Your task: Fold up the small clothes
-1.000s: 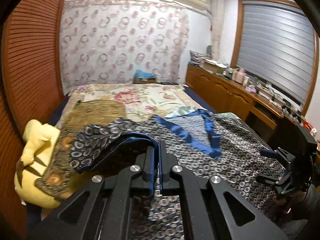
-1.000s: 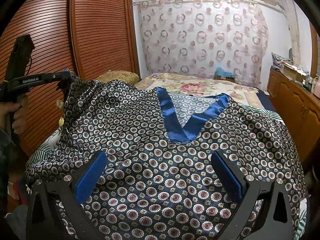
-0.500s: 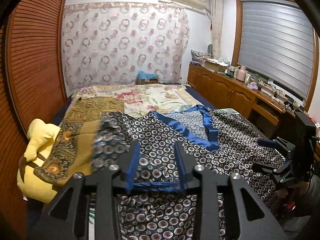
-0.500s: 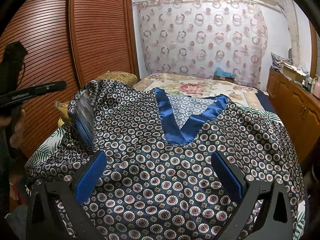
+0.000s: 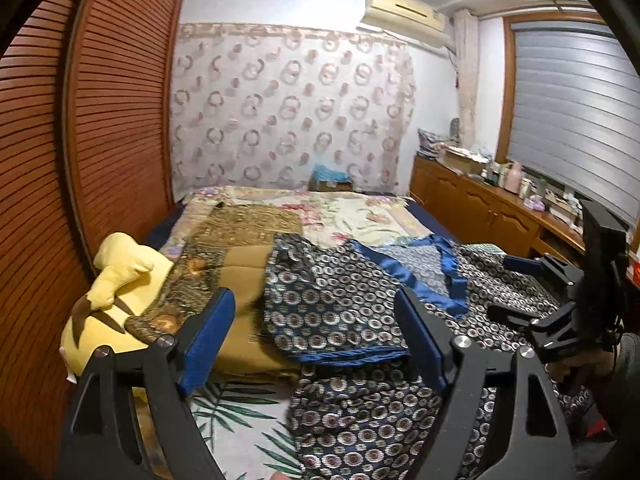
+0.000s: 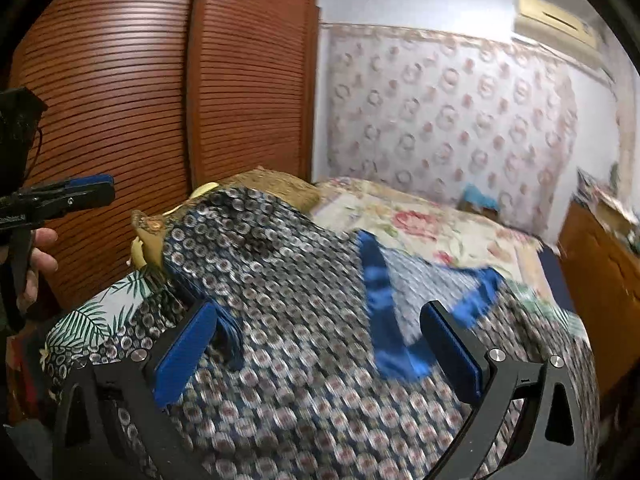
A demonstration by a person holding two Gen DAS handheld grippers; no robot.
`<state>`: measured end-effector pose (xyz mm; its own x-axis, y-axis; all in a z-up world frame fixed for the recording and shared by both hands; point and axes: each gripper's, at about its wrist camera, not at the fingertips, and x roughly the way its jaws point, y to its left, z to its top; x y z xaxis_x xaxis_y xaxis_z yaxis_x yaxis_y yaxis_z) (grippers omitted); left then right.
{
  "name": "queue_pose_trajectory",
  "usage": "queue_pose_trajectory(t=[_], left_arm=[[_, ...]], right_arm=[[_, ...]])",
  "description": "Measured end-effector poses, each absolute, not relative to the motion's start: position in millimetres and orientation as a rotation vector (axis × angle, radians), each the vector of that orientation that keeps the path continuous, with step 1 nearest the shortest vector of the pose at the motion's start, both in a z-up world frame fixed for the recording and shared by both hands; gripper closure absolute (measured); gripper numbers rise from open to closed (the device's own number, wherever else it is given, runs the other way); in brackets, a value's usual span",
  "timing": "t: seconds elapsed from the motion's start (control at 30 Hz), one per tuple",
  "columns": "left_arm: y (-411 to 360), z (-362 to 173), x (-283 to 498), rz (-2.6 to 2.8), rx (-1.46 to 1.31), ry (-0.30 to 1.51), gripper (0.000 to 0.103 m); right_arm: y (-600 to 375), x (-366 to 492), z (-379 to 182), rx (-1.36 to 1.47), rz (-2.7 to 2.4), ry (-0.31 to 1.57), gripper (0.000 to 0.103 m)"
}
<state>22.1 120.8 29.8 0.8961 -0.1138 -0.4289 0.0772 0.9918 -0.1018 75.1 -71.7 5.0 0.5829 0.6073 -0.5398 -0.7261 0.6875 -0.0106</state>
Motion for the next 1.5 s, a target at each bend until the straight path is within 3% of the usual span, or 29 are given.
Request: queue_pose_trajectory(t=[0.17, 0.5, 0.7, 1.03, 1.5], left_arm=[[132, 27, 19, -0.056, -0.086, 0.451, 0.018], [149, 19, 15, -0.019, -0.114, 0.457, 0.018], [150, 10, 17, -0.024, -0.124, 0.474, 0.018], [136, -1, 33, -0.048, -0.092, 0.515, 0.018], [124, -16, 96, -0.045, -0.035, 0.594, 0.018]], right_arm=[[-25, 85, -10, -0.324, 0.912, 0.565, 0.012], [58, 117, -57, -0.479, 0.98, 0.758, 0.012], [85, 139, -69, -0.56, 0.857, 0.754, 0.012], [39, 202, -57, -0.357, 0.632, 0.759, 0.012], [-50, 166, -49, -0.325, 0.645, 0.752, 0.012]])
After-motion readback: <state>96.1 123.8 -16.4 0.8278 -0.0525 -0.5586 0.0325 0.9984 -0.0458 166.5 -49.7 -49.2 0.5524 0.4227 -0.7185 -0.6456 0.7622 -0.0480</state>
